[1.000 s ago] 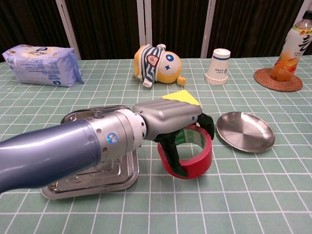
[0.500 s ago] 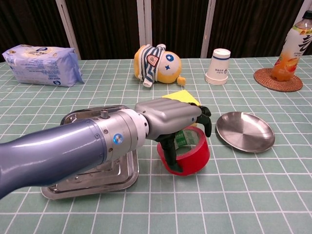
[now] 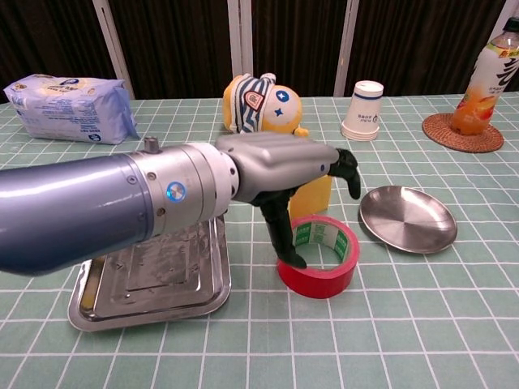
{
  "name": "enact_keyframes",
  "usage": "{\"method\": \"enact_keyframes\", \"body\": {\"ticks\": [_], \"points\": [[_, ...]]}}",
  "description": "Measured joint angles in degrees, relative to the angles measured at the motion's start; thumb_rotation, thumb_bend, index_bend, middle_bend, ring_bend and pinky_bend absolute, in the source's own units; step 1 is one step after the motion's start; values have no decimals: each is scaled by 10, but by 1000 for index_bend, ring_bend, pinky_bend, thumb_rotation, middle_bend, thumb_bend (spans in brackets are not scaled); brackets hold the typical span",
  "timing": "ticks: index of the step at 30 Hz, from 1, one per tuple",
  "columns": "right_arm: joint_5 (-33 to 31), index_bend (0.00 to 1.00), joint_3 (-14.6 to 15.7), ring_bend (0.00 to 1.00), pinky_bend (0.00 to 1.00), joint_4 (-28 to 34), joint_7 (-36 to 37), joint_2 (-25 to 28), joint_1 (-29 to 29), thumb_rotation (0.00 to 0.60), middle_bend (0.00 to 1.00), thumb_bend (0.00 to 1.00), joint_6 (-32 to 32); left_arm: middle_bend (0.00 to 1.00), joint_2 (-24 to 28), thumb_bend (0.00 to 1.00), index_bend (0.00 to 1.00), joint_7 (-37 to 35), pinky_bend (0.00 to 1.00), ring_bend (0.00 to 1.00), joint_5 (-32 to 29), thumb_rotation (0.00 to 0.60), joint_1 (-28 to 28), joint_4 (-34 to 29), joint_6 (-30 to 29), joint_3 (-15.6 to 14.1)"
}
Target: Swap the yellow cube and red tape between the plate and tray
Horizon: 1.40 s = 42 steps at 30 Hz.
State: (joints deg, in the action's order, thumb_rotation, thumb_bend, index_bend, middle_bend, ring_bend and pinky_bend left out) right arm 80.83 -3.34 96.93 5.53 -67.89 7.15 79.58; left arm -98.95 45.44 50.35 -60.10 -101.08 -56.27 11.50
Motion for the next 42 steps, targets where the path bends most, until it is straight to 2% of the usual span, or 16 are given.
{"method": "enact_keyframes", "body": {"ticks": [3,7,17,25,42], "points": [[-2,0,-1,2,0,0,1,0,0,600,0,81,-1,0,-1,0,220,-29,33,0,58,600,7,9,-23,4],[-2,0,-2,3,0,0,4,1,-1,600,0,81,-2,0,-5,0,206,-88,0,0,109,600,16,43,-40,11],[-13,0,-7,2,0,-6,1,-2,0,600,0,81,-10,0,-22,0,155,-82,0,0,12,600,1,135,-22,58],[-12,0,-4,2,0,-5,-2,0,4,600,0,80,-24,0,-38,0,147,-97,0,0,-54,600,-17,202,23,75],[-26,0,-8,2,0,-10,-12,-6,7,600,0,81,-35,0,-91,0,136,-195,0,0,-47,600,-40,315,95,78]]}}
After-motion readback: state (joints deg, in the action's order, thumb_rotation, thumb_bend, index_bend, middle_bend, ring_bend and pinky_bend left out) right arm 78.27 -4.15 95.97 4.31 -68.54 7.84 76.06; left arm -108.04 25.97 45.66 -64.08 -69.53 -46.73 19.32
